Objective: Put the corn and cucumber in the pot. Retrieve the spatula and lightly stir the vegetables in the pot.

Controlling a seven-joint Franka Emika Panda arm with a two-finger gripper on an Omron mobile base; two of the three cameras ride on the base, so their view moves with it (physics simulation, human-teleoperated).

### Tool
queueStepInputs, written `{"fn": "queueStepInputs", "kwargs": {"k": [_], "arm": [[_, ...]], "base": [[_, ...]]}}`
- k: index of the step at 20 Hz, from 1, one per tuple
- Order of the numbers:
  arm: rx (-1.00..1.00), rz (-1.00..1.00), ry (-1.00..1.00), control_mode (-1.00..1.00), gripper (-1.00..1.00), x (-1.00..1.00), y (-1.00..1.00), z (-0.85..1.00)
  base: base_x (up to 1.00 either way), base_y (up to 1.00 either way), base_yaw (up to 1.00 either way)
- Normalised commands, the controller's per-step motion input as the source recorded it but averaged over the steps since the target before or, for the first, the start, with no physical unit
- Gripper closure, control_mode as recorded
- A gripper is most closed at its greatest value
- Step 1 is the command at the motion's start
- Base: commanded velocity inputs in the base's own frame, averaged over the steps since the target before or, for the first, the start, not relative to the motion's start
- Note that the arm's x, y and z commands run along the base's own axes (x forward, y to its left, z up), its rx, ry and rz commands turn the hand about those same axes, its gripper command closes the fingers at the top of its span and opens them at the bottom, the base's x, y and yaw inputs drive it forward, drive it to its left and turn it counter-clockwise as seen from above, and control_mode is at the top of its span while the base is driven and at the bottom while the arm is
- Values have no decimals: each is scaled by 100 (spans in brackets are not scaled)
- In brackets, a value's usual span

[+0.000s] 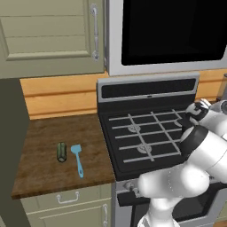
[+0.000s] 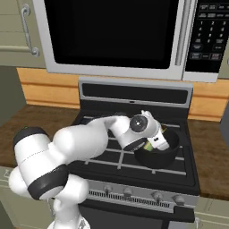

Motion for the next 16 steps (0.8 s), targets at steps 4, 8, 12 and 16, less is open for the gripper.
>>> {"fn": "queueStepInputs", "kwargs": {"k": [4,8,12,16], "arm": [[0,0,2,-100,-100,-32,0,72],[0,0,12,-100,-100,-44,27,74],[0,1,20,-100,-100,-64,68,48],[0,8,26,-100,-100,-71,100,31]], "base": [[0,0,0],[0,0,0],[0,0,0],[0,0,0]]}}
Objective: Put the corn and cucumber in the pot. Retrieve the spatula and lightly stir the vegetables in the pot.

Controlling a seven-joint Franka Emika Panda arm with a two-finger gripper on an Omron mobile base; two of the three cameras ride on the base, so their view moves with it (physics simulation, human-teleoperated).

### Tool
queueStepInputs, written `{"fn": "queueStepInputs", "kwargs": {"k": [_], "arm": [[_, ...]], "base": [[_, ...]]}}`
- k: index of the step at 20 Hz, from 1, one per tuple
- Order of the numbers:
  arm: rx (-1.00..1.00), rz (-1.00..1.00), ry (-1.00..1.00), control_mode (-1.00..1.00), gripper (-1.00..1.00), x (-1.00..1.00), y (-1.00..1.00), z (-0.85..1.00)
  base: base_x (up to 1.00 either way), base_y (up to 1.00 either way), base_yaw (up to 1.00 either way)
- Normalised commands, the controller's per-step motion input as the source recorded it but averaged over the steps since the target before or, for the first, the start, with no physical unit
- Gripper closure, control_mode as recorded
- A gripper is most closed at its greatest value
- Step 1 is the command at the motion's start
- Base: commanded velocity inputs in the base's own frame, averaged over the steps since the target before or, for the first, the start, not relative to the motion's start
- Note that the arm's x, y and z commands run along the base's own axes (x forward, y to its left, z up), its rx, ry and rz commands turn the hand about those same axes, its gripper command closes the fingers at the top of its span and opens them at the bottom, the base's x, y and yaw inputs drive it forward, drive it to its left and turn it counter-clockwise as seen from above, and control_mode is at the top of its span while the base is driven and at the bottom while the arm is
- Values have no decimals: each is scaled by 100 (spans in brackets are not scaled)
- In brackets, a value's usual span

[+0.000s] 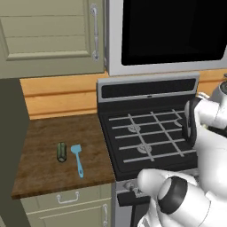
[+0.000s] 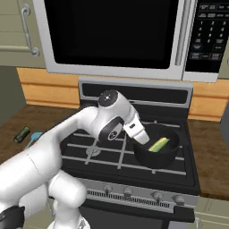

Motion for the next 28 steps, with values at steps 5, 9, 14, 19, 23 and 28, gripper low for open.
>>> {"fn": "queueStepInputs", "kwargs": {"k": [5,9,14,19,23,28], "arm": [[-1,21,19,-100,-100,-70,100,2],[0,36,25,-100,-100,-39,100,0],[0,40,30,-100,-100,-2,100,0],[0,38,34,-100,-100,0,100,0],[0,36,33,-100,-100,5,100,-6],[0,25,16,-100,-100,2,100,-7]], "base": [[0,0,0],[0,0,0],[0,0,0],[0,0,0],[0,0,0],[0,0,0]]}}
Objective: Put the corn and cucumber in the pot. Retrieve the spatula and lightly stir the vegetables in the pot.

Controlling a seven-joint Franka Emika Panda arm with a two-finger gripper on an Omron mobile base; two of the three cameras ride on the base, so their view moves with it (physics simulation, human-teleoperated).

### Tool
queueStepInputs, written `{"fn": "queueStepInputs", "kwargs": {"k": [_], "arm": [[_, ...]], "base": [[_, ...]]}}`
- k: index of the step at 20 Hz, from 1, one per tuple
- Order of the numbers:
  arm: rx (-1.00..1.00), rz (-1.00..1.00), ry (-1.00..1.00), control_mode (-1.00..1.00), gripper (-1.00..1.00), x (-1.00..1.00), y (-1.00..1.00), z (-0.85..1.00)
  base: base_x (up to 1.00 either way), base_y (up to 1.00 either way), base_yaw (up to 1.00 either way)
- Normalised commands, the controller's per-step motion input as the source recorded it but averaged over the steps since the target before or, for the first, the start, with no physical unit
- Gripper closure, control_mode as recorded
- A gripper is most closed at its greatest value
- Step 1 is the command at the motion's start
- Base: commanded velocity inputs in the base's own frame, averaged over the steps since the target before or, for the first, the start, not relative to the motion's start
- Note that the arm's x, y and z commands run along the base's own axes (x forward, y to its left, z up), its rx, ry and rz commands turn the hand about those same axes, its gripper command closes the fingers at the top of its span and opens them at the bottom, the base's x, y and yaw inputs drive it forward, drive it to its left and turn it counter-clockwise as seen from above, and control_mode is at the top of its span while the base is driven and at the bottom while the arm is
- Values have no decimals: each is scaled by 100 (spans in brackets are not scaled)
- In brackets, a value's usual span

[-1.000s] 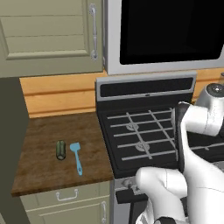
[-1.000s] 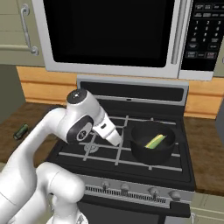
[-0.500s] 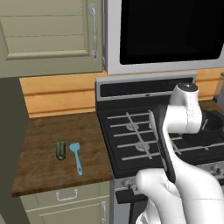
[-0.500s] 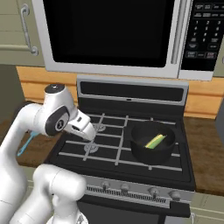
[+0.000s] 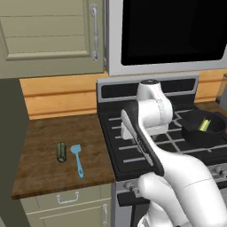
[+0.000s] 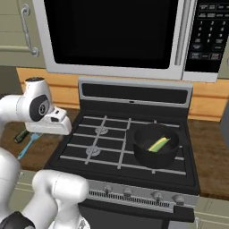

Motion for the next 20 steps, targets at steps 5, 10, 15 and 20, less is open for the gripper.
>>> {"fn": "queueStepInputs", "kwargs": {"k": [5,10,15,20], "arm": [[0,11,2,-100,-100,5,100,-12],[0,3,0,-100,-100,27,100,-22],[0,0,0,-100,-100,40,100,-18],[0,0,1,-100,-100,52,89,-16]], "base": [[0,0,0],[0,0,0],[0,0,0],[0,0,0]]}}
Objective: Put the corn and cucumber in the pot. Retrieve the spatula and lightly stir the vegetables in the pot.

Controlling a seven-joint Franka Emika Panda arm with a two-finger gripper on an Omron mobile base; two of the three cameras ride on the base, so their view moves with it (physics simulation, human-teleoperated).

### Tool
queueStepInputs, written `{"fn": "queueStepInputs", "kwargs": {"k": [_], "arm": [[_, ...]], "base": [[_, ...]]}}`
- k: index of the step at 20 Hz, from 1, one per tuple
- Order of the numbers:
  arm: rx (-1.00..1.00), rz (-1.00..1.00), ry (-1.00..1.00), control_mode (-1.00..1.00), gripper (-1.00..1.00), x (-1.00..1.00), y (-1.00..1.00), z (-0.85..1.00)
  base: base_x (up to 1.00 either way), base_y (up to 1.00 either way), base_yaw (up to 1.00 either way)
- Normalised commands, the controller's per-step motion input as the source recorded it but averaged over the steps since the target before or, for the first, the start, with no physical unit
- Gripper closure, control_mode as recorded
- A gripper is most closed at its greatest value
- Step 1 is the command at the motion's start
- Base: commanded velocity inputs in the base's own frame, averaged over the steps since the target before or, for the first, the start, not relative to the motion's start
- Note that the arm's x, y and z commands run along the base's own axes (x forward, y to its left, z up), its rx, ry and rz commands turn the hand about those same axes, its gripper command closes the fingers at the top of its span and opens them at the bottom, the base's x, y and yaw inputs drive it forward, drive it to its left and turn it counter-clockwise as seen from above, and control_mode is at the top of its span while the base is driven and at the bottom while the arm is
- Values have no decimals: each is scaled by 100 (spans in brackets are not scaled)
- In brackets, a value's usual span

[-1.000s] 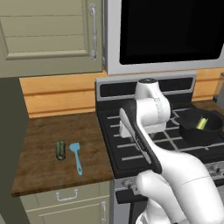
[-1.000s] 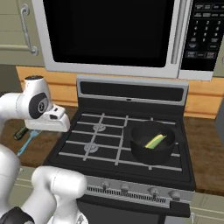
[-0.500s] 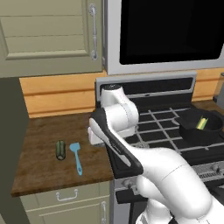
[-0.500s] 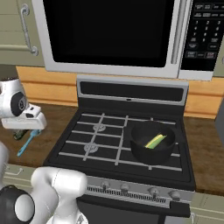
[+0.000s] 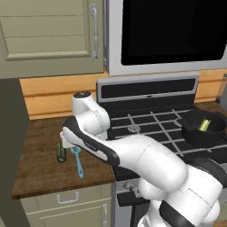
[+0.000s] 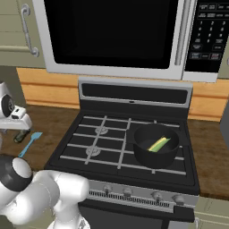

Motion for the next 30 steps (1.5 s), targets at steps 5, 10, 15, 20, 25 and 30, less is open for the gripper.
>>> {"fn": "queueStepInputs", "kwargs": {"k": [5,10,15,20,25,30], "arm": [[0,0,1,-100,-100,61,66,-31],[0,0,0,-100,-100,56,38,-50],[0,-3,0,-100,-100,56,13,-44],[0,-4,0,-100,-100,43,21,-35],[0,-5,0,-100,-100,33,28,-29],[0,-4,-2,-100,-100,28,21,-26]], "base": [[0,0,0],[0,0,0],[0,0,0],[0,0,0],[0,0,0],[0,0,0]]}}
